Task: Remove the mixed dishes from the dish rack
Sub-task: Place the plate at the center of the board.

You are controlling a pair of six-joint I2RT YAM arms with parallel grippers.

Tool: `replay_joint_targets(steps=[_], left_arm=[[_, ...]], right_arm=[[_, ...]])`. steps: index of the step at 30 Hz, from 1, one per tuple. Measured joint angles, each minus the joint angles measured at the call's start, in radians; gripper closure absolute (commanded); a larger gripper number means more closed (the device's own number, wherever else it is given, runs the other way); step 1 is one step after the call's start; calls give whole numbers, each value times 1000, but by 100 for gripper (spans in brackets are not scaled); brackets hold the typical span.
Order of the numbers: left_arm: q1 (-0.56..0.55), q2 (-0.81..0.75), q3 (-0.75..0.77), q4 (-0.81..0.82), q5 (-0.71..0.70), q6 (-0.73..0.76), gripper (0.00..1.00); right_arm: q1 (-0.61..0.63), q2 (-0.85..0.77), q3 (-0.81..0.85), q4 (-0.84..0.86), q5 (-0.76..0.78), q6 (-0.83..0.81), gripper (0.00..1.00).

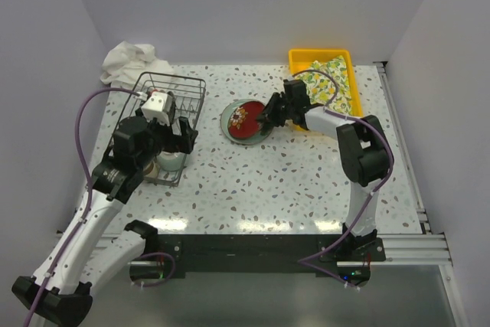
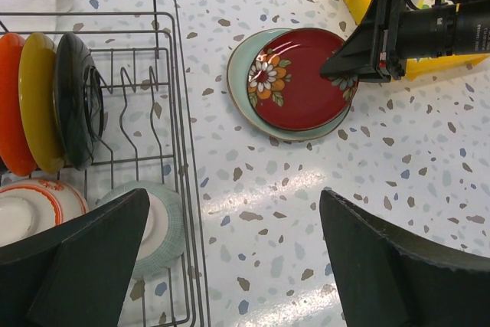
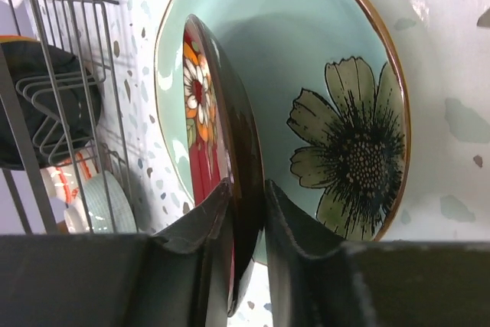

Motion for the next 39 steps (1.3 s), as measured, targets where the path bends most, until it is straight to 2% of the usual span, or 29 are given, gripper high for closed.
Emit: replay_joint_targets(steps=[3,13,25,39], left_arm=[[0,-8,-1,-7,-5,0,2],[0,-9,-10,-8,-11,0,2],[0,-7,-40,8,-11,0,2],[0,-7,-40,6,-16,1,2]], right_arm=[[0,6,11,-7,2,-16,57],[0,16,79,-191,47,-121,45],[4,16,179,-377,107,-203,43],[12,98,245,-401,106,-210,42]])
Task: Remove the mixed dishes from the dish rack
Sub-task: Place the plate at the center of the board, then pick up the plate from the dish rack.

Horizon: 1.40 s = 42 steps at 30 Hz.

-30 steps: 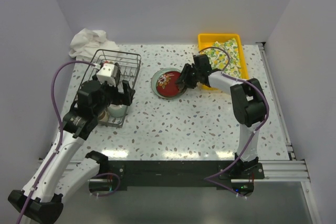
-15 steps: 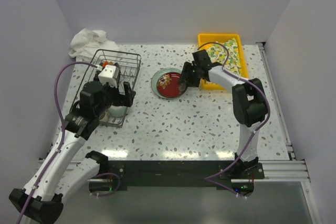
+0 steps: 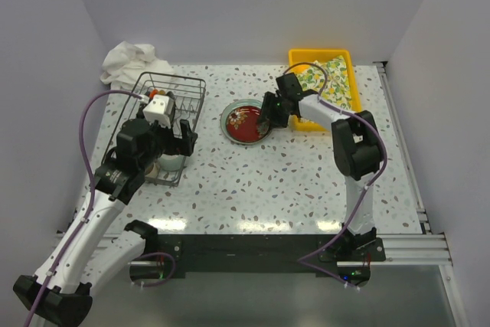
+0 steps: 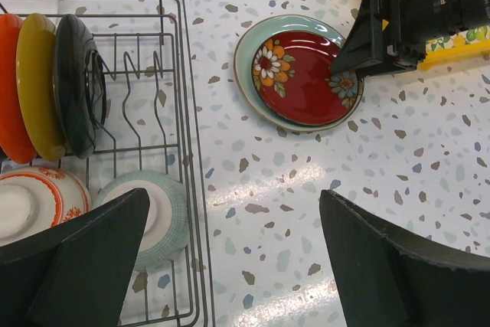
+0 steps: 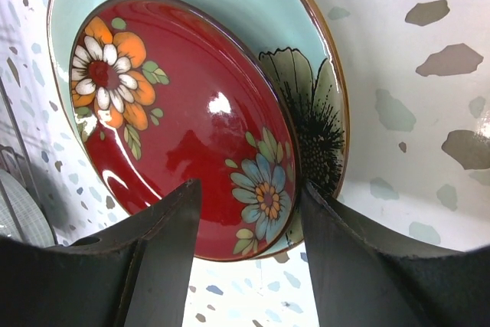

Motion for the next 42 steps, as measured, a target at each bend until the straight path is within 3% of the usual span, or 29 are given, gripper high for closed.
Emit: replay_joint_targets(steps=[10,24,35,42], left_arm=[[0,51,4,-18,-84,1,2],[39,393,199,-48,-290,136,8],[118,660,323,-6,-319,196,36],[161,784,377,11,-317,210,42]], right_arm=[[0,-69,-25,-31,21,-37,34],[4,-665,-419,24,25,-99,10],[3,-920,-606,23,51,-155,8],[0,-951,-622,3,58,-172,8]])
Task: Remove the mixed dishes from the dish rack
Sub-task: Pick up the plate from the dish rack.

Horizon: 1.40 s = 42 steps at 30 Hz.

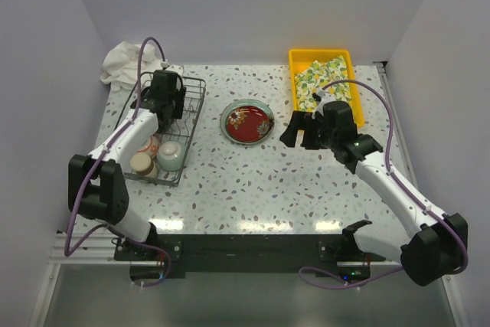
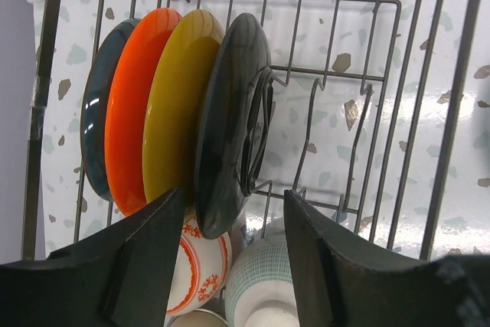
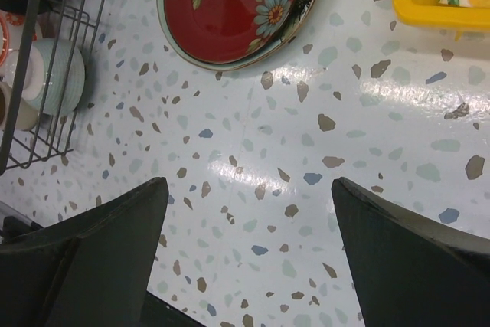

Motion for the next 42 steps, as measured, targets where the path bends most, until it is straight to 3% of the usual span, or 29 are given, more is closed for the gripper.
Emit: replay_joint_targets(steps=[17,24,29,36,42], left_arm=[[50,109,37,21,23,21,60],[55,133,52,15,32,31,68],[55,136,55,11,41,36,78],[61,136,58,6,58,36,100],[70,128,59,1,92,36,100]], right_arm=[[-2,6,-11,-8,1,-16,8],[-2,16,-11,-6,-3,-24,2],[-2,15,-28,5,-3,-26,1],[-2,14,-43,8,-7,-26,2],[-2,0,-48,8,-7,-26,2]])
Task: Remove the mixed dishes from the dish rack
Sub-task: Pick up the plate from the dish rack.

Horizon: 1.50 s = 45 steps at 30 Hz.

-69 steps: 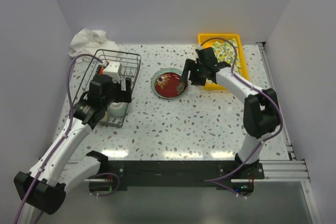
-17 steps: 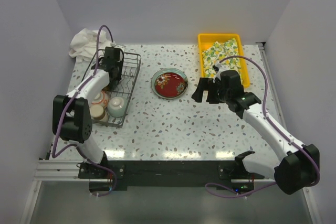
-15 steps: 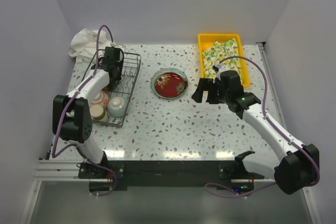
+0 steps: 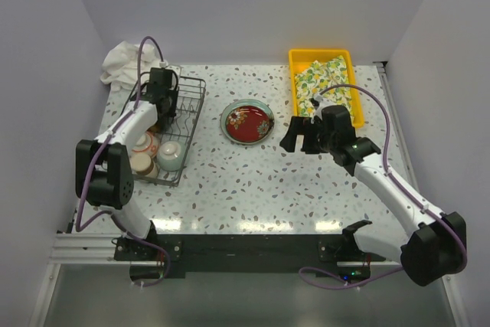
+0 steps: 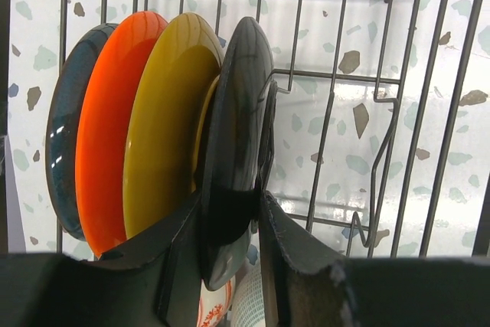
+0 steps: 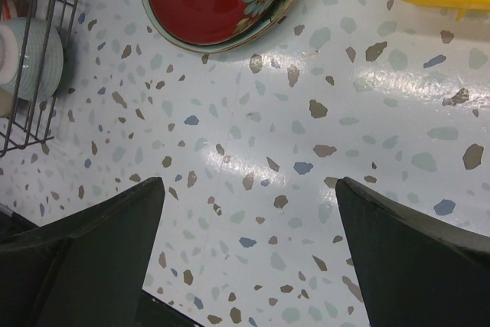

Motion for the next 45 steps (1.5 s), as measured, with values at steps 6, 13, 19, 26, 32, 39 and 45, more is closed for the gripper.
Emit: replay_joint_targets(steps=[6,13,19,26,32,39,45], left_arm=[[18,-27,9,-20,55,0,100],[41,-96,53,-64,135,-2,100],[52,-132,93,-78,207,-9,100],[49,-188,101,-135,305,-17,100],[59,-265,98,-169,418,-28,100],[59,-373,37,-168,564,-37,100],[27,-411,-8,-169,642,-42,100]], right_arm=[[0,-3,0,4,-1,3,2],[0,-3,-19,16,-24,15,2],[0,-3,-20,17,-34,22,2],[0,-3,-20,26,-60,35,2],[0,-2,-20,41,-86,56,2],[0,15,-20,74,-130,92,2],[0,29,-19,93,-158,125,2]])
